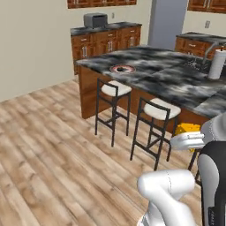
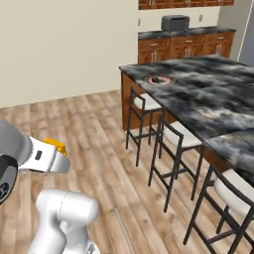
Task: Take the cheese, fish, and squash from the fridge and place them on the plate on the dining counter to create an appetizer plate.
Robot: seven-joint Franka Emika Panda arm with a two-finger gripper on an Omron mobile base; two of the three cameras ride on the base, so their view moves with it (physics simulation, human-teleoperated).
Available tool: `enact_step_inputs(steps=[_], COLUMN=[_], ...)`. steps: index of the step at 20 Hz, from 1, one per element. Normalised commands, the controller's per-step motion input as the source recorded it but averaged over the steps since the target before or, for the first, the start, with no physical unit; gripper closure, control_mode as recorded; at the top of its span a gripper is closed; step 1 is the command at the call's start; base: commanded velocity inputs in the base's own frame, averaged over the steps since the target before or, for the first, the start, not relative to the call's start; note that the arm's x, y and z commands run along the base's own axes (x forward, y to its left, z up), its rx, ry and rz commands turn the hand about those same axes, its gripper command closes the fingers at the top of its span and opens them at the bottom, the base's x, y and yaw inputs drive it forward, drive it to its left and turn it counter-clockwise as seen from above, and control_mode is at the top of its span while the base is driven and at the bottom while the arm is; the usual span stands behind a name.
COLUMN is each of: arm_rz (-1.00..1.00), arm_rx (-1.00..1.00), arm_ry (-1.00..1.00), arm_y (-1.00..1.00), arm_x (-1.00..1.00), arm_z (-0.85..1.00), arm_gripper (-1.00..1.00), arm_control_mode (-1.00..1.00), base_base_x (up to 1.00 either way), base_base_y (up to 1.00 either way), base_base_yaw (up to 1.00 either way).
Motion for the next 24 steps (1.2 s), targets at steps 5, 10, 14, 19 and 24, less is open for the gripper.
enact_step_inputs(steps=[5,10,14,19,24], arm_rz=[0.0,0.0,0.0,0.0,0.0], arm_rx=[0.0,0.0,0.0,0.0,0.0], arm_ry=[0.0,0.0,0.0,0.0,0.0], arm_y=[0.0,0.0,0.0,0.0,0.0], arm_x=[0.0,0.0,0.0,0.0,0.0], arm_z=[0.0,0.0,0.0,0.0,0.0], arm_gripper=[1.0,1.0,1.0,1.0,1.0], arm_control_mode=[1.0,1.0,1.0,1.0,1.0], base_base_x=[1.0,1.0,0.99,0.85,0.61], base_base_y=[0.9,1.0,1.0,1.0,1.0], base_base_yaw=[-0.54,-0.52,-0.49,-0.44,-0.41])
